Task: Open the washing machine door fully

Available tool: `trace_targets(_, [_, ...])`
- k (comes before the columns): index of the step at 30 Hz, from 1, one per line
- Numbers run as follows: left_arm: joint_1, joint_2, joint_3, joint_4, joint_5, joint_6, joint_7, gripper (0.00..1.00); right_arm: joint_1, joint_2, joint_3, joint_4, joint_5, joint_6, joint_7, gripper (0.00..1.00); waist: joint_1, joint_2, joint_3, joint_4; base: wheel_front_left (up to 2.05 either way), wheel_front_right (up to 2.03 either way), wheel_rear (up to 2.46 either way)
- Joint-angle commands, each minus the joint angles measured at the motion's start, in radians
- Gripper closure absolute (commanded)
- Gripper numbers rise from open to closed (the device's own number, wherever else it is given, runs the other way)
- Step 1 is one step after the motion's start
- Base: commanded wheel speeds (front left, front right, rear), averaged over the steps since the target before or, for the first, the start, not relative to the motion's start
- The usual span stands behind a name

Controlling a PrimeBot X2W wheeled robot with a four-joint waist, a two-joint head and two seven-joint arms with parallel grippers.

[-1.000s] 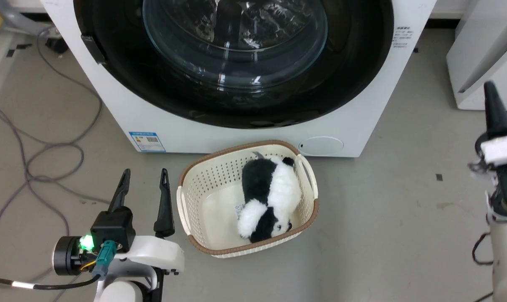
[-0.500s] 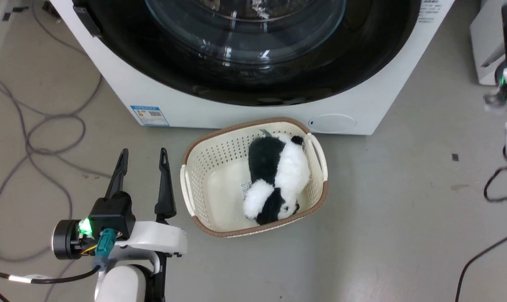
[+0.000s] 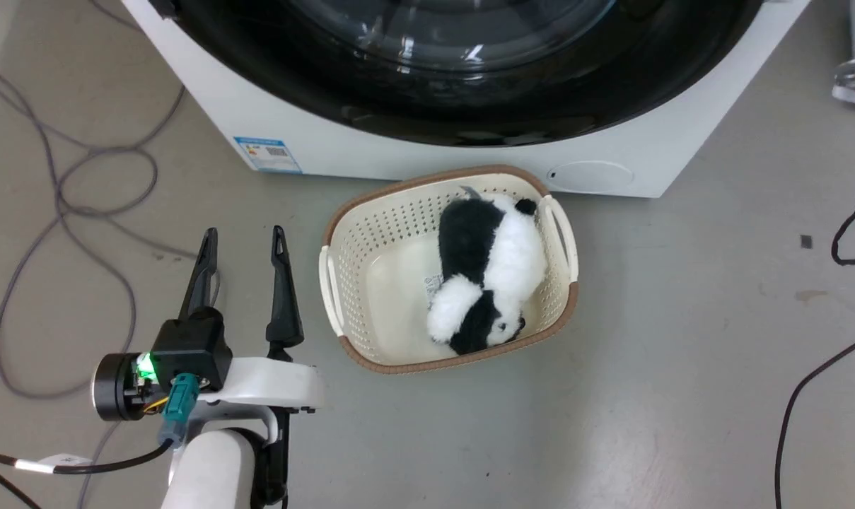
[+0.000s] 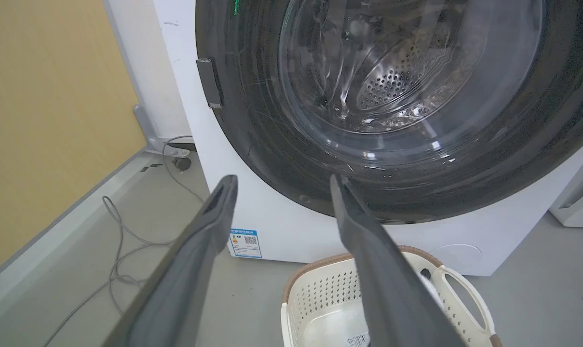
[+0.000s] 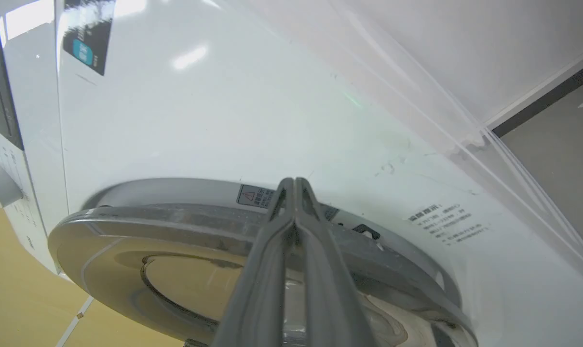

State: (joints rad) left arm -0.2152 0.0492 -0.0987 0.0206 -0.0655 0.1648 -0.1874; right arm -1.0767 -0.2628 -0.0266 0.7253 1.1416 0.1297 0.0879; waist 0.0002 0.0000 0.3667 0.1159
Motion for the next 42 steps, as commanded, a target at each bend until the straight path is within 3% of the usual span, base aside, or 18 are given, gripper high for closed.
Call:
trace_targets(1, [-0.021,0.001,-0.007,-0.003,-0.007,0.007,-0.012,0.00,-0.038,-0.013,0.005,0.022,0.028,0.001,0.006,1.00,-0.0002,0.0000,0.009,0.006,0.00,0.00,0.00])
trace_targets(15, [-0.061,0.001,-0.034,0.009,-0.022,0.035,-0.041,0.00,-0.152,-0.026,0.083,0.126,0.150,0.001,0.094,1.00,-0.0002,0.0000,0.055,0.022,0.00,0.00,0.00])
trace_targets(30, [-0.085,0.001,-0.044,0.027,-0.031,0.052,-0.073,0.00,-0.231,-0.059,0.193,0.195,0.327,0.001,0.361,1.00,-0.0002,0.0000,0.073,0.034,0.00,0.00,0.00])
trace_targets(42, [-0.050,0.001,-0.030,0.046,-0.022,0.038,-0.074,0.00,-0.135,-0.054,0.209,0.173,0.365,0.001,0.428,1.00,-0.0002,0.0000,-0.006,0.012,0.00,0.00,0.00])
